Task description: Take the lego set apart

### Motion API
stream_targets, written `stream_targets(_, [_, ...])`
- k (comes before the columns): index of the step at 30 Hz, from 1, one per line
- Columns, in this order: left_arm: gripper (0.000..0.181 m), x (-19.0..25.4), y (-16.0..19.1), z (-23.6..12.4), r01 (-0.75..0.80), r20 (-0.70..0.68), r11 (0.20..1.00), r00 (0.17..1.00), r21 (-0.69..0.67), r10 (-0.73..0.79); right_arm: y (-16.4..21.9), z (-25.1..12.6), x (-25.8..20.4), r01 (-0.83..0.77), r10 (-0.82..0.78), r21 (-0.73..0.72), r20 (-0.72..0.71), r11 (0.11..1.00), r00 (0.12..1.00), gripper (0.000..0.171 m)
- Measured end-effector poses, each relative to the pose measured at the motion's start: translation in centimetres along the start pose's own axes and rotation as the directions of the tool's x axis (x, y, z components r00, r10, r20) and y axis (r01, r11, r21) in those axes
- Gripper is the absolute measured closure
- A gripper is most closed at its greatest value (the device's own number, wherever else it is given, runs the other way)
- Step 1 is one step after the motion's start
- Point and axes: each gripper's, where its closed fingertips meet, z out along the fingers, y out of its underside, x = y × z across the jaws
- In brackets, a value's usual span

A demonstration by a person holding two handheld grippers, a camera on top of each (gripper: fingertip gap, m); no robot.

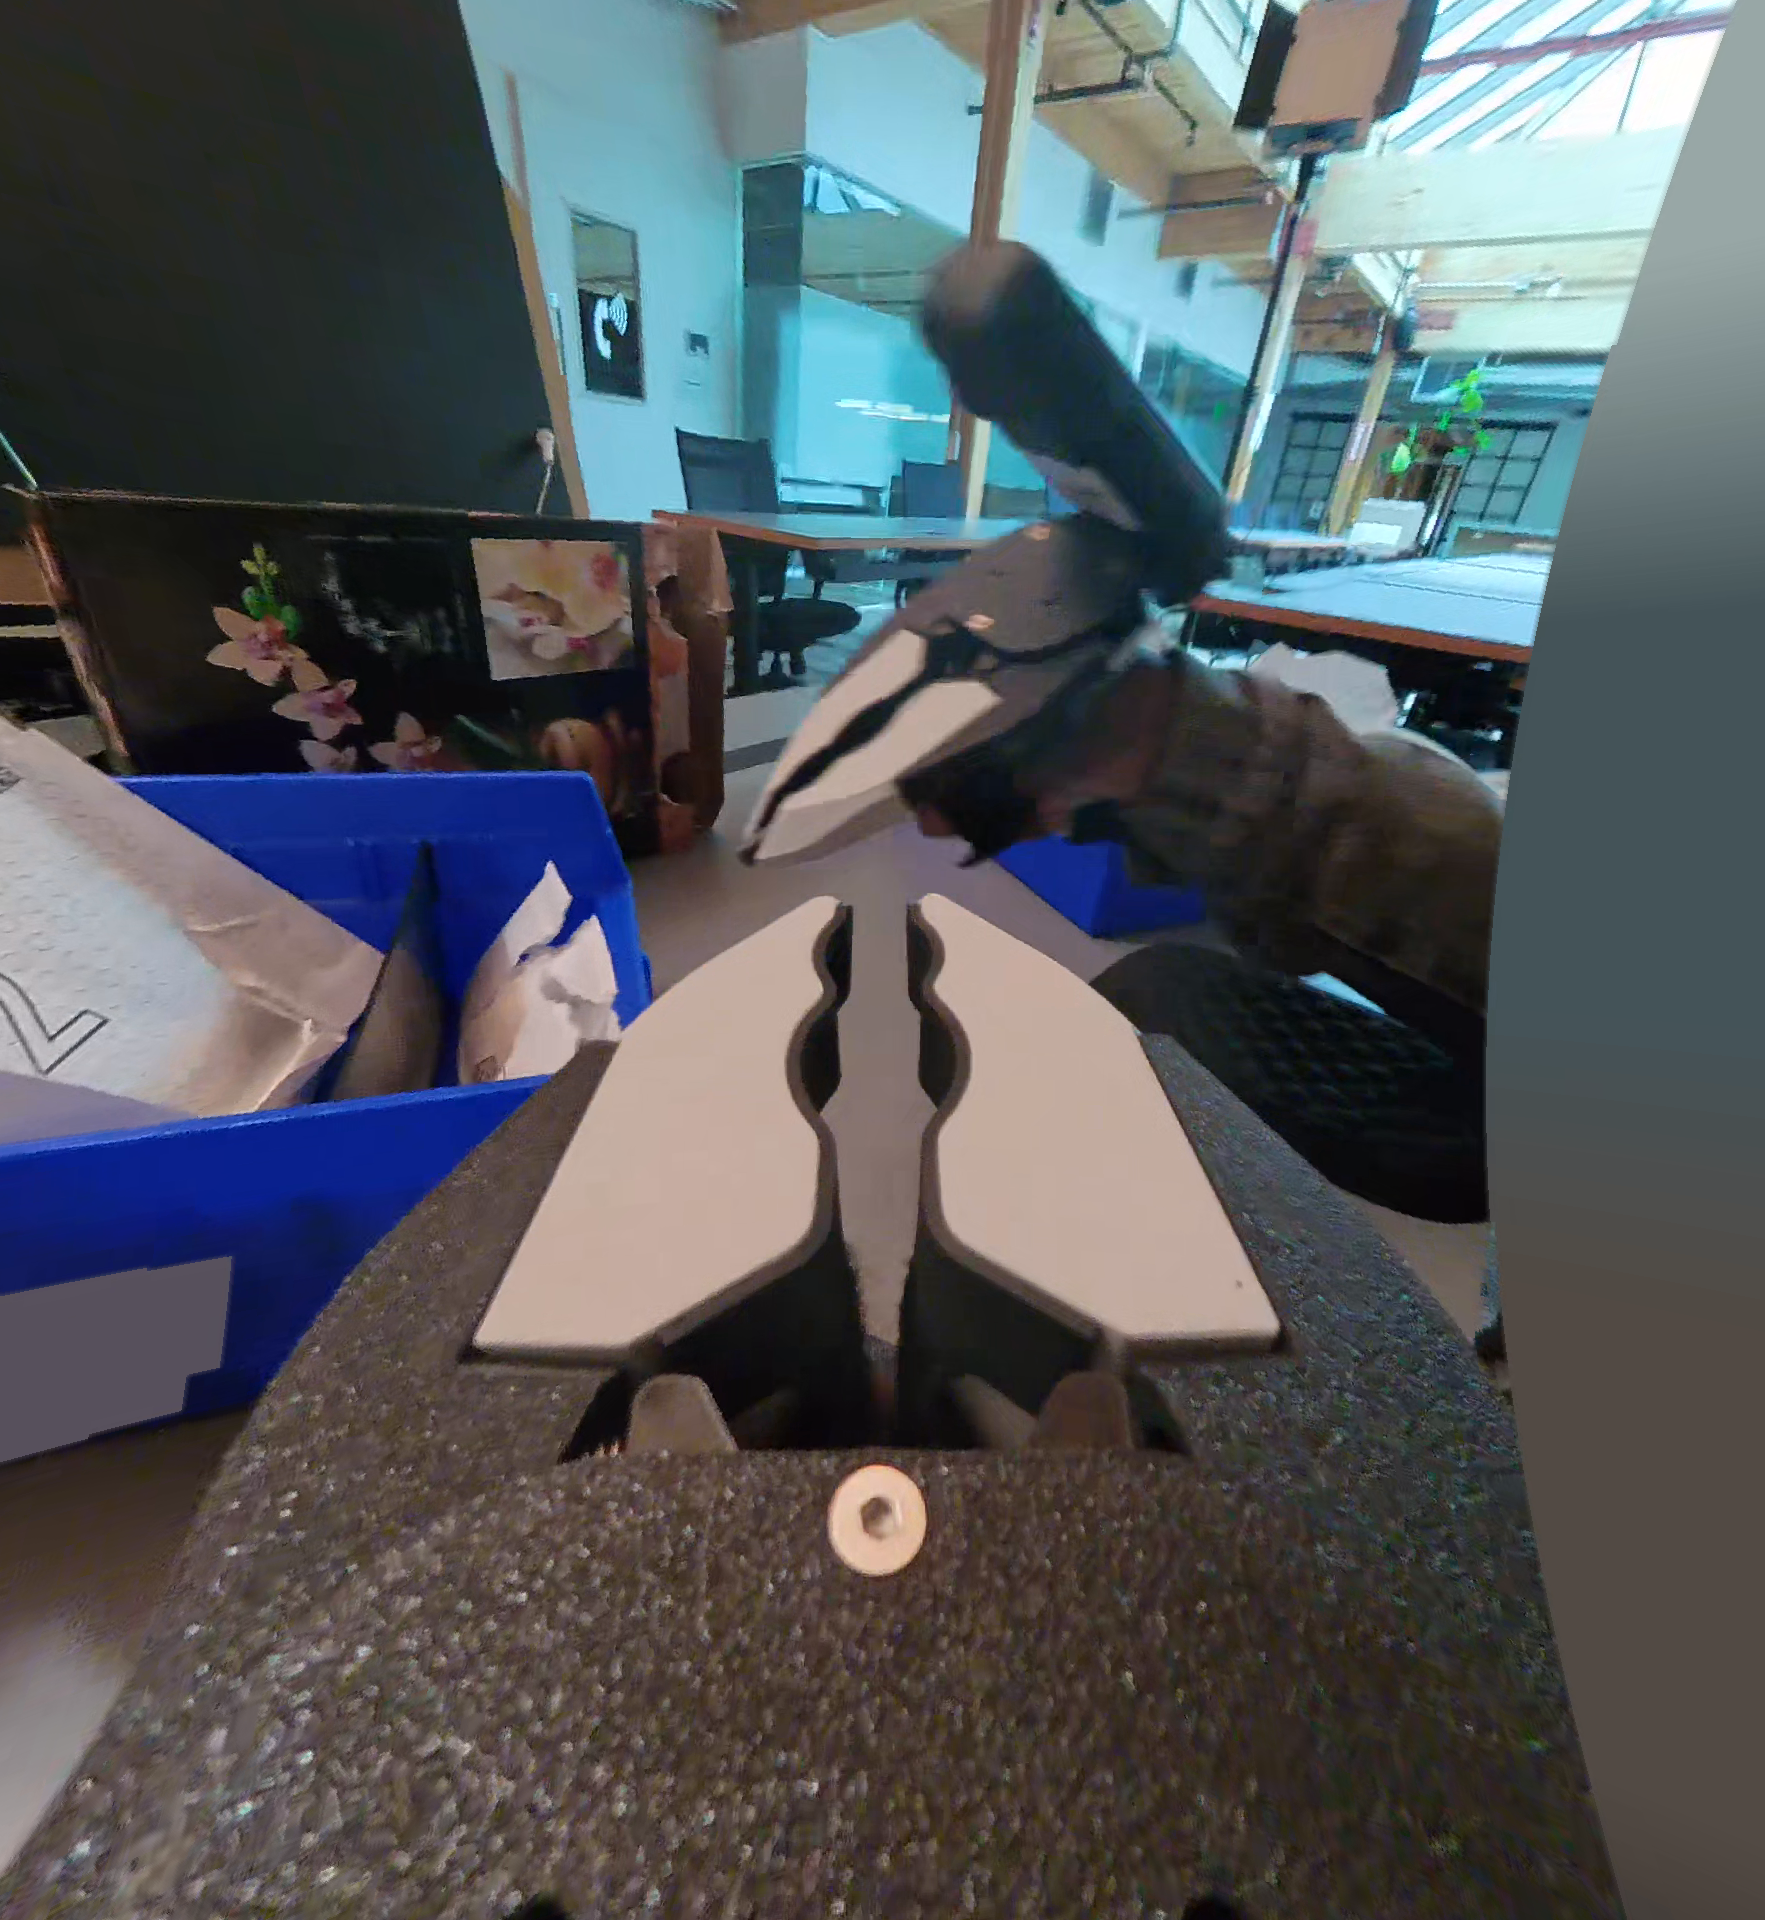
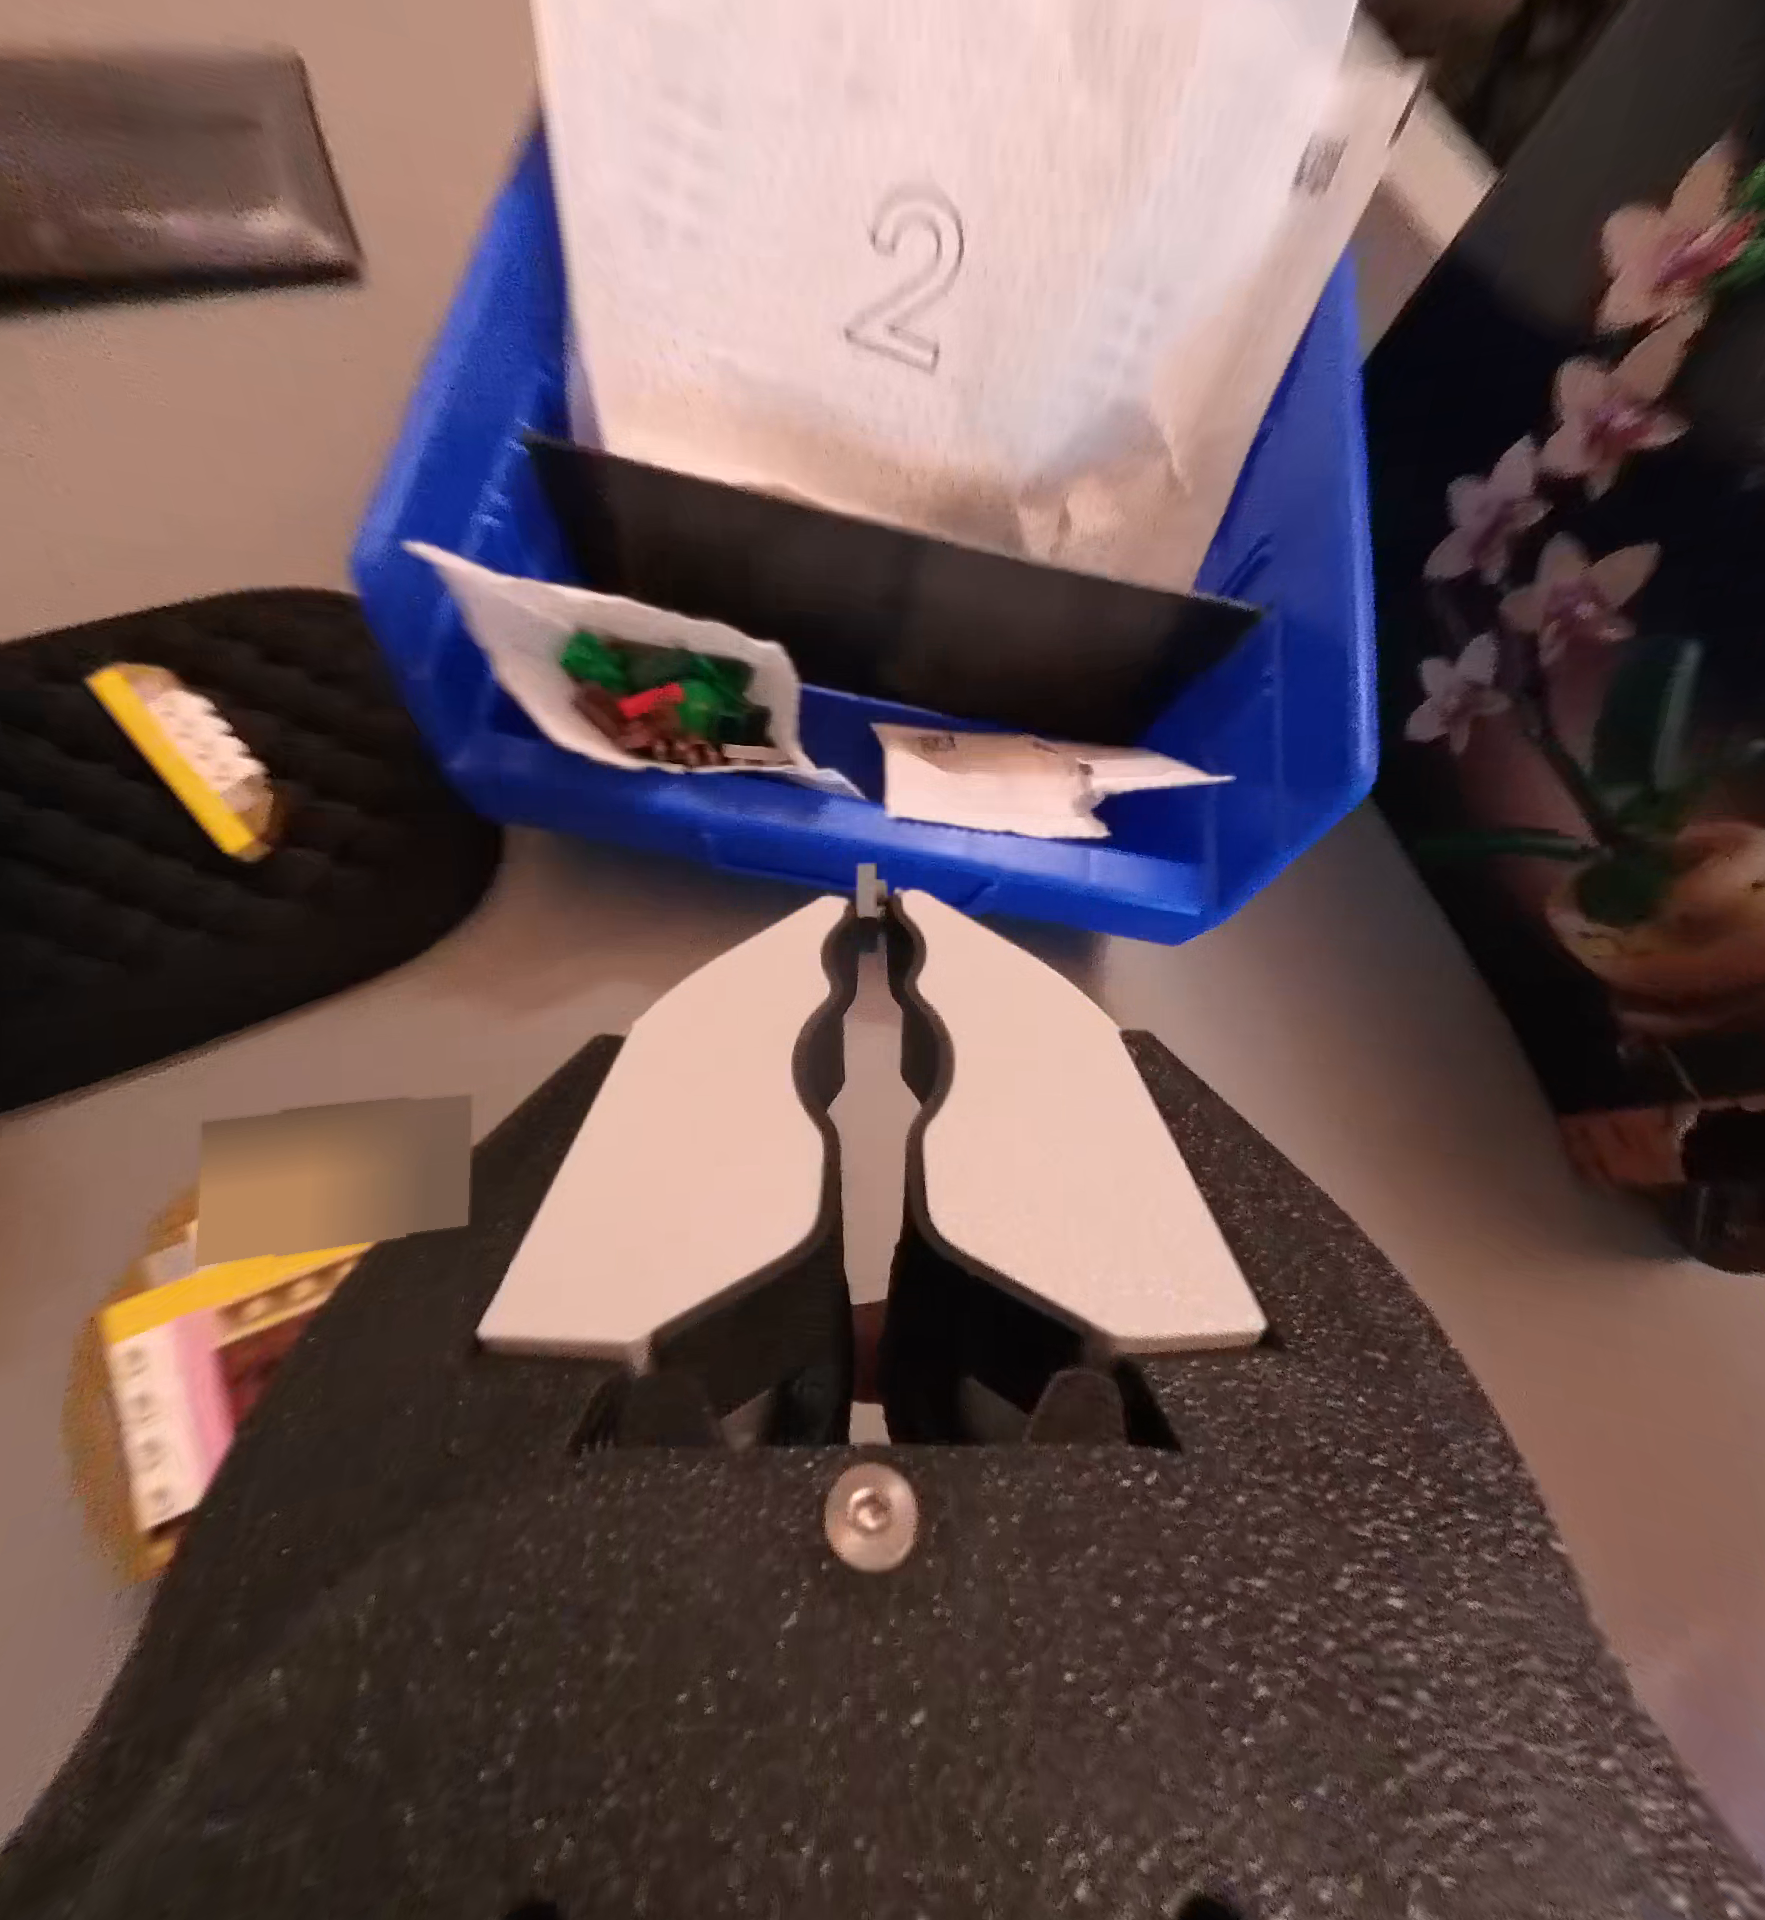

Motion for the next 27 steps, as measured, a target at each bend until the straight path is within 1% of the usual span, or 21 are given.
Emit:
stream_targets(1, [0.172,-0.4,0.6,0.1,-0.014,0.036,0.998,0.999,-0.054,0.016,0.1,1.0,0.9,0.005,-0.004,-0.065,0.003,0.998,1.000,0.167])
stream_targets(2, [0.172,-1.1,1.5,0.1,-0.035,0.089,0.990,0.995,-0.136,0.048,0.2,1.9,1.8,0.033,-0.033,-0.135,-0.004,0.990,0.999,0.167])
stream_targets(4, [0.170,-2.9,3.1,-0.3,-0.069,0.184,0.944,0.974,-0.324,0.134,0.1,3.3,2.8,0.078,-0.078,-0.249,0.012,0.965,0.997,0.167])
stream_targets(5, [0.169,-3.6,3.6,-0.5,-0.080,0.201,0.915,0.964,-0.395,0.171,-0.1,3.9,2.8,0.087,-0.077,-0.283,0.045,0.955,0.996,0.167])
stream_targets(6, [0.168,-4.0,3.6,-0.6,-0.092,0.204,0.895,0.959,-0.436,0.198,-0.5,4.4,2.9,0.090,-0.072,-0.301,0.072,0.949,0.995,0.167])
stream_targets(7, [0.168,-4.3,3.4,-0.6,-0.104,0.203,0.888,0.955,-0.448,0.214,-0.8,5.0,3.1,0.090,-0.066,-0.319,0.085,0.943,0.994,0.167])
stream_targets(9, [0.168,-4.3,2.7,-0.4,-0.112,0.188,0.896,0.959,-0.430,0.210,-0.9,6.0,3.6,0.094,-0.062,-0.359,0.101,0.929,0.993,0.167])
stream_targets(13, [0.167,-3.8,3.1,-0.3,-0.105,0.154,0.905,0.971,-0.412,0.183,-0.5,7.3,3.4,0.095,-0.046,-0.397,0.132,0.913,0.990,0.167])
stream_targets(15, [0.167,-3.7,3.4,-0.1,-0.109,0.143,0.903,0.973,-0.416,0.183,-0.4,7.5,3.7,0.100,-0.069,-0.385,0.094,0.917,0.993,0.167])
stream_targets(16, [0.167,-3.6,3.5,-0.1,-0.110,0.137,0.903,0.974,-0.416,0.182,-1.2,7.3,3.9,0.097,-0.085,-0.333,0.050,0.938,0.995,0.167])
stream_targets(17, [0.166,-3.5,3.5,0.0,-0.113,0.133,0.903,0.974,-0.414,0.183,-2.3,6.5,3.7,0.095,-0.093,-0.259,0.022,0.961,0.995,0.167])
stream_targets(19, [0.166,-3.2,3.4,0.1,-0.121,0.127,0.909,0.974,-0.400,0.186,-4.7,3.4,2.1,0.098,-0.100,-0.079,-0.018,0.992,0.995,0.167])
stream_targets(20, [0.166,-3.0,3.4,0.1,-0.122,0.121,0.911,0.976,-0.394,0.183,-5.3,1.5,1.0,0.096,-0.097,-0.018,-0.026,0.995,0.995,0.167])
stream_targets(22, [0.166,-2.7,3.4,0.3,-0.123,0.112,0.913,0.977,-0.389,0.180,-5.2,-2.5,-1.5,0.087,-0.083,0.085,-0.046,0.993,0.995,0.167])
stream_targets(24, [0.165,-2.4,3.5,0.5,-0.138,0.104,0.912,0.976,-0.387,0.192,-3.5,-6.4,-3.7,0.066,-0.055,0.152,-0.076,0.986,0.996,0.167])
stream_targets(27, [0.165,-1.8,3.6,0.8,-0.158,0.092,0.910,0.974,-0.384,0.208,1.7,-12.0,-5.4,-0.005,0.032,0.162,-0.163,0.987,0.986,0.167])
